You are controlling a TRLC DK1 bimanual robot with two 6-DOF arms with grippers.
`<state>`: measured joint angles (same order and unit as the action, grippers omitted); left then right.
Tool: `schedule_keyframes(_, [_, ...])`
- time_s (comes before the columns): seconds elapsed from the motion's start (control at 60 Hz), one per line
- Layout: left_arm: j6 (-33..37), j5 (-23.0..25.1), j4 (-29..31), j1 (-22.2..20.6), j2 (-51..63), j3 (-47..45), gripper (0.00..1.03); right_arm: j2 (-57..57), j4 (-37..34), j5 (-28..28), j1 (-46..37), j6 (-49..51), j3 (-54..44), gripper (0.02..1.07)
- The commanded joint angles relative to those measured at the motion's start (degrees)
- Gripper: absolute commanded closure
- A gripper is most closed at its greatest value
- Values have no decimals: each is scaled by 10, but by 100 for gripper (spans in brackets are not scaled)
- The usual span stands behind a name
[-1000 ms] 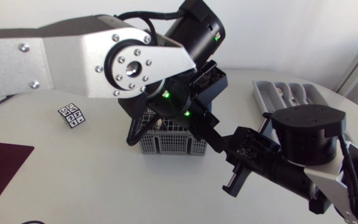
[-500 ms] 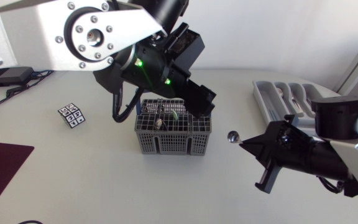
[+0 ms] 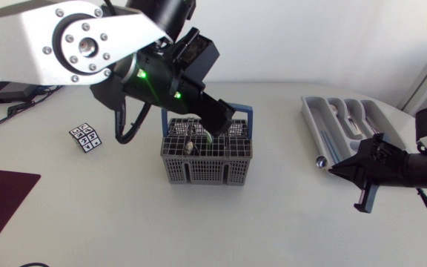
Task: Transfer all utensils from the basket to the drawer tray.
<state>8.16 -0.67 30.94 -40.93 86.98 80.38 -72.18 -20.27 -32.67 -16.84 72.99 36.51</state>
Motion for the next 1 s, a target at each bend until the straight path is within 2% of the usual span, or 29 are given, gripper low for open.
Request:
schedule_keyframes(0.0, [12, 1, -6, 14, -18, -23, 11, -54, -27, -11, -51, 95, 51, 101])
schedule_keyframes(0.117, [25, 1, -10, 29, -28, -43, 11, -132, -64, -10, -119, 180, 124, 101])
schedule_keyframes(0.233, [27, 1, -11, 41, -37, -54, 11, -203, -71, -8, -173, 235, 190, 101])
schedule_keyframes(0.5, [35, 1, -11, 60, -56, -87, 8, -314, -100, 20, -220, 298, 311, 101])
schedule_keyframes(0.833, [36, 1, -11, 68, -82, -127, 7, -379, -82, 71, -223, 335, 342, 100])
schedule_keyframes(0.983, [39, 1, -11, 66, -90, -137, 7, -388, -55, 86, -224, 336, 336, 92])
